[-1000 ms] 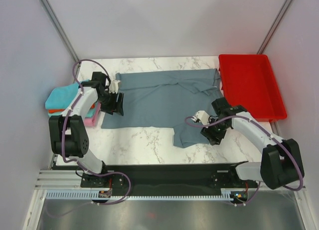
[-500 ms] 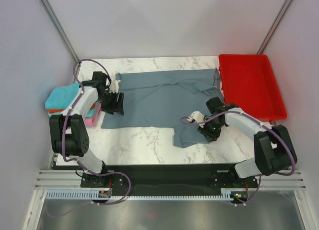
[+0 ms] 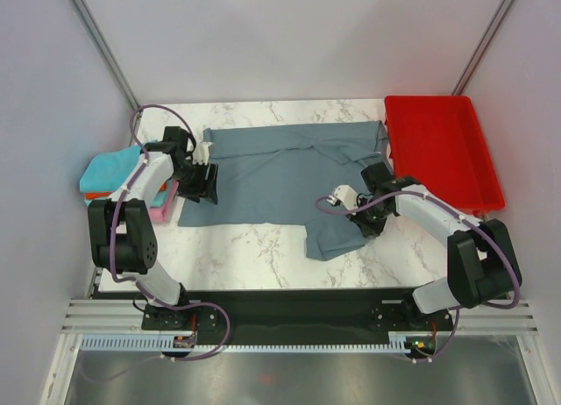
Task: Fold and stack the t-shirts
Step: Fold the tshirt
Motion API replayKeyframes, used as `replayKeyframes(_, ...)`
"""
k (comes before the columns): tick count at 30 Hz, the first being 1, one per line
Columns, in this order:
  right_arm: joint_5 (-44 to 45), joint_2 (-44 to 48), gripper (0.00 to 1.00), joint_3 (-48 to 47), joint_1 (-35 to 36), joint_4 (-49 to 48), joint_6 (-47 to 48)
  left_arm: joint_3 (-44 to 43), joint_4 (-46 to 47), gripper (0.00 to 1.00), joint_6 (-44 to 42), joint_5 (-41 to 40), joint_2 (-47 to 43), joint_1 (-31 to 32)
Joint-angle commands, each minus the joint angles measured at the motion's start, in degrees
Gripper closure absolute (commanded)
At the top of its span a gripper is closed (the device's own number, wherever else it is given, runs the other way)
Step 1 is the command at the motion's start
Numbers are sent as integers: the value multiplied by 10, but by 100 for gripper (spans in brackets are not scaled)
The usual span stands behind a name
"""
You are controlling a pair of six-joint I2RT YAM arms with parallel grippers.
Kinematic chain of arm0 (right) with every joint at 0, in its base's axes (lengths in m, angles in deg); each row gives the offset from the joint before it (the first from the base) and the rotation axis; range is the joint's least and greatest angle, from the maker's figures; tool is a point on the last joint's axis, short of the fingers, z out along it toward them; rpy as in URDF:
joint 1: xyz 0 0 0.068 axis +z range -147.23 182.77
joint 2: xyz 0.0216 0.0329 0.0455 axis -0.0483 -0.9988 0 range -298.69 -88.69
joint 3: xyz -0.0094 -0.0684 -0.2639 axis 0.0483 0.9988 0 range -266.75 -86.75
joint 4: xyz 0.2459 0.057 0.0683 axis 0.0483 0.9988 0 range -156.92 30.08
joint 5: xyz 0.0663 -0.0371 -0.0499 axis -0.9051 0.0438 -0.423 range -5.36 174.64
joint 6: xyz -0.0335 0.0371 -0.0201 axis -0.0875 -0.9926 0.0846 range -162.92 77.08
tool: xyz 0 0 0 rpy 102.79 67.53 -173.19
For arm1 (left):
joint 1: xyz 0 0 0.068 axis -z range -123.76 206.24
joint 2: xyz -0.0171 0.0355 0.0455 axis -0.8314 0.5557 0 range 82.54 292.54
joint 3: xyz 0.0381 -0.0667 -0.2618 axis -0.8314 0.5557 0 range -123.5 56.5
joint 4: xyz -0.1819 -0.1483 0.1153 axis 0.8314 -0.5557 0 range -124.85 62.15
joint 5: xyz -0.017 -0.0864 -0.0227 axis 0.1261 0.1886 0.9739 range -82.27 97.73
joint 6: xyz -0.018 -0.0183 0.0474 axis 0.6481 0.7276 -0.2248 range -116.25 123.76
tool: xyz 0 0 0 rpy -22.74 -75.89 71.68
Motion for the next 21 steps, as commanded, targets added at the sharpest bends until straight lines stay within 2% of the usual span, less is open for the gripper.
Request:
replayKeyframes(1, 6, 5, 100, -70, 1, -35, -10, -16, -4, 32, 16, 2, 2, 2)
replayKeyframes(7, 15, -75, 98, -144, 1, -66, -20, -18, -3, 32, 15, 0, 1, 2)
replayKeyframes(8, 17, -97, 80, -157, 1, -68, -21, -18, -4, 32, 15, -1, -2, 2)
replayKeyframes(10, 24, -105, 54, -166, 0, -69, -24, -16, -5, 32, 14, -2, -3, 2)
replayKeyframes(11, 28, -96, 45, -163, 0, -72, -23, -15, -5, 32, 13, -2, -6, 2)
replayKeyframes(12, 31, -83, 42, -158, -1, -79, -21, -14, -7, 31, 14, -4, -7, 2)
replayKeyframes(17, 35, 58, 40, -101, -16, -75, 31, -10, -5, 31, 14, -2, -16, 2)
replayKeyframes(21, 10, 108, 41, -95, -29, 4, 19, -7, -4, 31, 16, -6, -17, 2)
